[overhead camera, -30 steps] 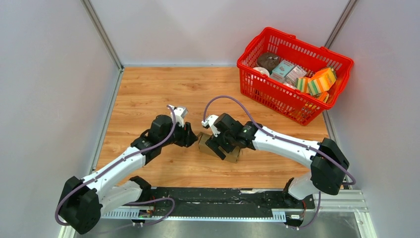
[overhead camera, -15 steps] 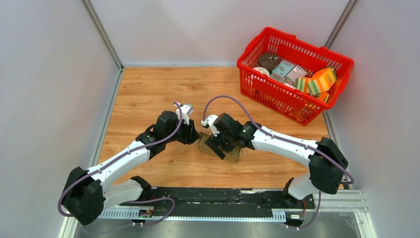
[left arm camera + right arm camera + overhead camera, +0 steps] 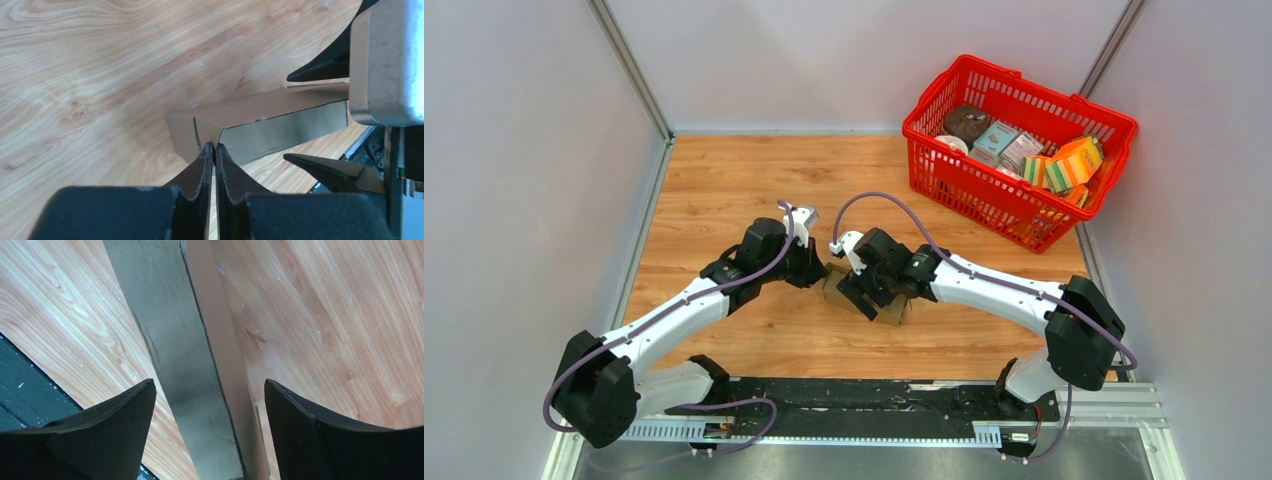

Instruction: Fold the paper box

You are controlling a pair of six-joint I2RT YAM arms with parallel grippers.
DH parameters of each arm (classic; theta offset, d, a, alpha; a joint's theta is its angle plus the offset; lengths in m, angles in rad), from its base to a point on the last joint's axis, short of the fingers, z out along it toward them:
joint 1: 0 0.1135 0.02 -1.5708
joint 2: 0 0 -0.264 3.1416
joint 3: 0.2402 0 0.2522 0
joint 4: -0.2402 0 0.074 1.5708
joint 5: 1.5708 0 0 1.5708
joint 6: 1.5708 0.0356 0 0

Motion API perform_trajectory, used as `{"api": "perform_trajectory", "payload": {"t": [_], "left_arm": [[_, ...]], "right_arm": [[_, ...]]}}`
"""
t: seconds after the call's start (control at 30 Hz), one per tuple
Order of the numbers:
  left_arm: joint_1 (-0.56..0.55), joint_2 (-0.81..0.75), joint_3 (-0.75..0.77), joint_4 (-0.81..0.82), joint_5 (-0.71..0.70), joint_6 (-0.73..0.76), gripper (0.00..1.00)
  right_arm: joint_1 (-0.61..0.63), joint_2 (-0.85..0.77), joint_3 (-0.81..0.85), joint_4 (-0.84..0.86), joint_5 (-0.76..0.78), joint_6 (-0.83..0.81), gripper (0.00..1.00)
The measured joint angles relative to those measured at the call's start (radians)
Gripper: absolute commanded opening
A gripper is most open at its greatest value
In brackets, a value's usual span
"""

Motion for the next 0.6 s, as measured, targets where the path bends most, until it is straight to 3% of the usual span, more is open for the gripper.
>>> {"api": "perform_trajectory", "payload": {"t": [0.6], "left_arm": [[0.000,-0.011,0.000,-0.044,0.047,-0.078,0.02]], "right_arm": [[-0.008,0.037,0.000,0.007,0.000,0.012,0.82]]}}
